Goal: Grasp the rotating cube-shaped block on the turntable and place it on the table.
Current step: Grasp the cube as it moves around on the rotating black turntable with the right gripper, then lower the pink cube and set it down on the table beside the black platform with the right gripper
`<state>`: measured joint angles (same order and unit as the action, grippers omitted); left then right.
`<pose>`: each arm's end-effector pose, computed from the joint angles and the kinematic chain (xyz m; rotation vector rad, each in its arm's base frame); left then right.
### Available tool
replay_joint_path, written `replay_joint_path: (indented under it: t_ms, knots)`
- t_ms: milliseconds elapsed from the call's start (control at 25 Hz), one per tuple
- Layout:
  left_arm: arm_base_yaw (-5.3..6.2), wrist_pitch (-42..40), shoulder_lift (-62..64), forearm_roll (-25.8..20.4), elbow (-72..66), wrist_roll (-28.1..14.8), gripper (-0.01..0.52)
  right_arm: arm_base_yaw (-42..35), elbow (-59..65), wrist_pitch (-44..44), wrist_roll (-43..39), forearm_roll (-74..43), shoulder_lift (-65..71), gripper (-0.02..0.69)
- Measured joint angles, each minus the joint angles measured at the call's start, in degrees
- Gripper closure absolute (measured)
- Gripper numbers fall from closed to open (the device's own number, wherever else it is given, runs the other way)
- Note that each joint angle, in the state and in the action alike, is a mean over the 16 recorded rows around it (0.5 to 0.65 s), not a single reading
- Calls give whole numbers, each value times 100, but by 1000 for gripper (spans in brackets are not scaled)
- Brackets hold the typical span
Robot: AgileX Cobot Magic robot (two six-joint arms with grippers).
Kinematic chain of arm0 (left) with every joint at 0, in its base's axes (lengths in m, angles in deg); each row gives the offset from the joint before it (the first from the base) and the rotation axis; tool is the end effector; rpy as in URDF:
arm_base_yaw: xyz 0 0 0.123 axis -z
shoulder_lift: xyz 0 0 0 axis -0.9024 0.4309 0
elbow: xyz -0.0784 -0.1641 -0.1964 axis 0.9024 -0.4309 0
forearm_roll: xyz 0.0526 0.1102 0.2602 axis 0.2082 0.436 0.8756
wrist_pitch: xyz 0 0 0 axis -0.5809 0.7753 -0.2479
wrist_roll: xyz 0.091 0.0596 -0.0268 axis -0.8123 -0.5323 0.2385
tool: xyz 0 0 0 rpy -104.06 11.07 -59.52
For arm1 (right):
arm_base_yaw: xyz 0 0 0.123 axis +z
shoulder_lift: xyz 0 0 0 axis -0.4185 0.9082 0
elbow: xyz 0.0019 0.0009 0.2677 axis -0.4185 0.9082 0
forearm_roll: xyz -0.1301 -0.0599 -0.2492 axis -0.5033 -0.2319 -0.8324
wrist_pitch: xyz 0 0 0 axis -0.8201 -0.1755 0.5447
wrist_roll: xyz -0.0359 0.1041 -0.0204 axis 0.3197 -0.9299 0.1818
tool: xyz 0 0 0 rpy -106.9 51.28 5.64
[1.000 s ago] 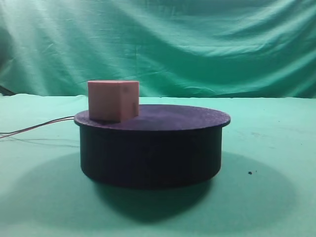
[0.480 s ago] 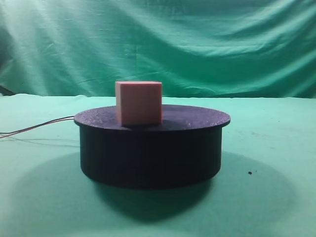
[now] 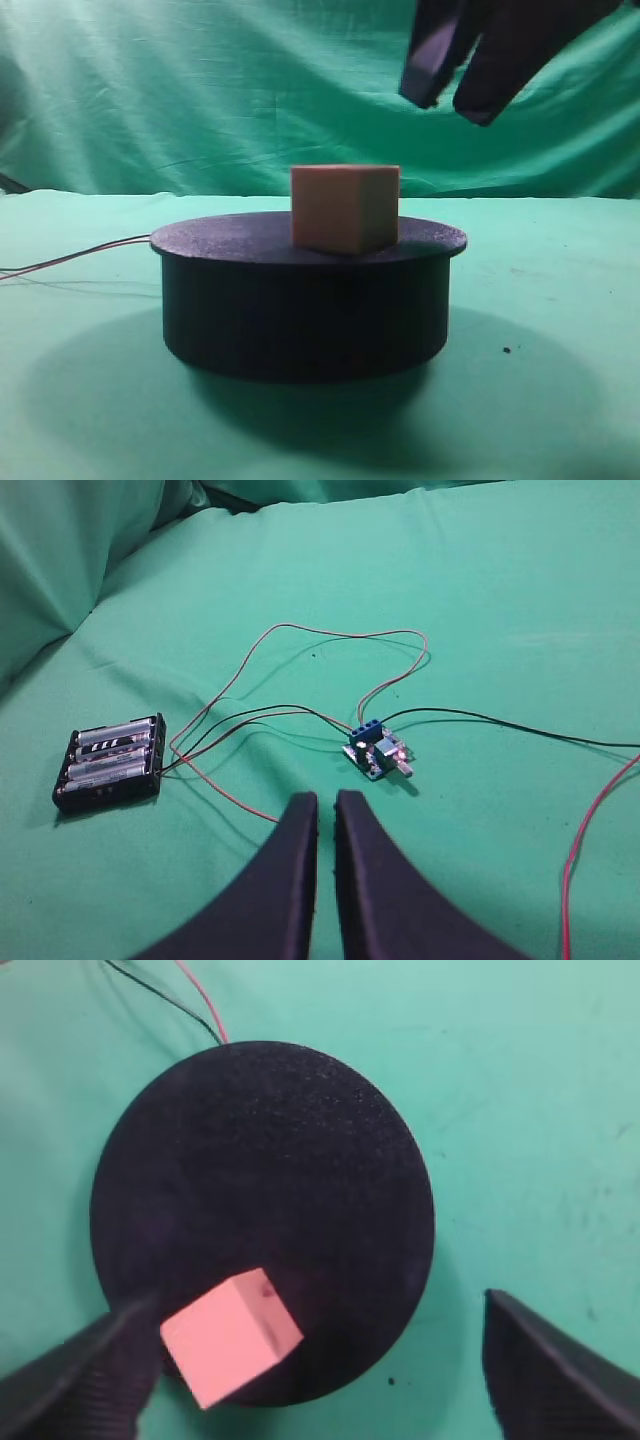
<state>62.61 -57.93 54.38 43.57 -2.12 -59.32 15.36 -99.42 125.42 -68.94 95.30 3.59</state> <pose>0.1258 0.0130 0.1676 0.0344 1.8512 0.1853 0.2341 0.2236 0.1709 -0.7842 2.7169 0.4677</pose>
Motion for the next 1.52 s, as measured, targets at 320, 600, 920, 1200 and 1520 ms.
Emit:
replay_joint_path:
  t_ms: [320, 600, 920, 1200, 1520]
  knots:
    - [0, 0, 0, 0, 0, 0, 514, 0, -81, 44, 45, 10, 415, 174]
    - [0, 0, 0, 0, 0, 0, 514, -61, -250, 267, -292, -592, 427, 346]
    - [0, 0, 0, 0, 0, 0, 514, -445, 22, 411, -780, -1268, 51, 431]
    - [0, 0, 0, 0, 0, 0, 514, -771, 609, 54, -793, -1152, 55, 397]
    - [0, 0, 0, 0, 0, 0, 514, -824, 830, -199, -682, -869, 40, 238]
